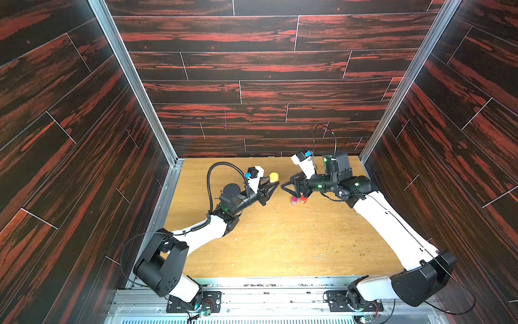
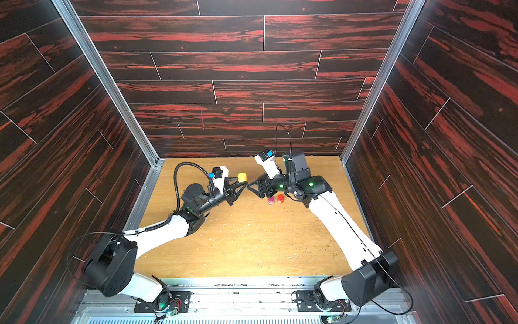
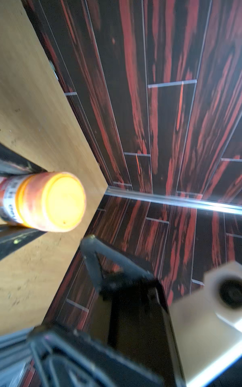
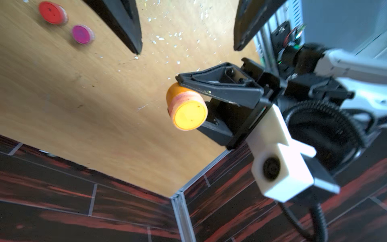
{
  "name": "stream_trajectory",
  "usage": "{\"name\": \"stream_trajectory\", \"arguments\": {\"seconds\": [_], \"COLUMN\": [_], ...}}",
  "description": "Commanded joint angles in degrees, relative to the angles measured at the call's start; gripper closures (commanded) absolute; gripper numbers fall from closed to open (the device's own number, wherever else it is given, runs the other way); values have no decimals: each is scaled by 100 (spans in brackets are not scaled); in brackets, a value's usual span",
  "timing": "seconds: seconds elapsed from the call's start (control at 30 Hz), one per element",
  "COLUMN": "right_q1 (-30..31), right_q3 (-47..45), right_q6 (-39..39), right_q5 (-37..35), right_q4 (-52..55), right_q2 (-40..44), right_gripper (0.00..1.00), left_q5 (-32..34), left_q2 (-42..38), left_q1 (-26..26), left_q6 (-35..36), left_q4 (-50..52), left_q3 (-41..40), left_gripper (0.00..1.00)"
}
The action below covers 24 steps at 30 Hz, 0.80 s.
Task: Close the paint jar lid
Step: Screw the lid onto the paint jar.
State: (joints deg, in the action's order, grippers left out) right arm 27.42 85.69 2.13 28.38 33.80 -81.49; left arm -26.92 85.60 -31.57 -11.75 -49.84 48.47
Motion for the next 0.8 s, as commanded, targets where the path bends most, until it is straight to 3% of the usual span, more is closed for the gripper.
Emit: {"name": "stream_trajectory", "arguments": {"seconds": [0.0,0.33,0.77], "right_q1": [-96,-105,-19], "right_q3": [286,624,861], "right_q6": [664,877,729], "right_q5": [731,1267,1061], "right_q4": [646,812,654], "right_q2": [25,-257,-633], "right_gripper": [28,28,34], "left_q5": [-664,-929,-1053], "left_q2": [-445,-538,-487], "left_q1": [2,2,0], "left_q6": [-119,-287,-285], "left_q4": [375,399,460], "left_q3": [-66,-127,-83], "left_gripper": [80,80,80]}}
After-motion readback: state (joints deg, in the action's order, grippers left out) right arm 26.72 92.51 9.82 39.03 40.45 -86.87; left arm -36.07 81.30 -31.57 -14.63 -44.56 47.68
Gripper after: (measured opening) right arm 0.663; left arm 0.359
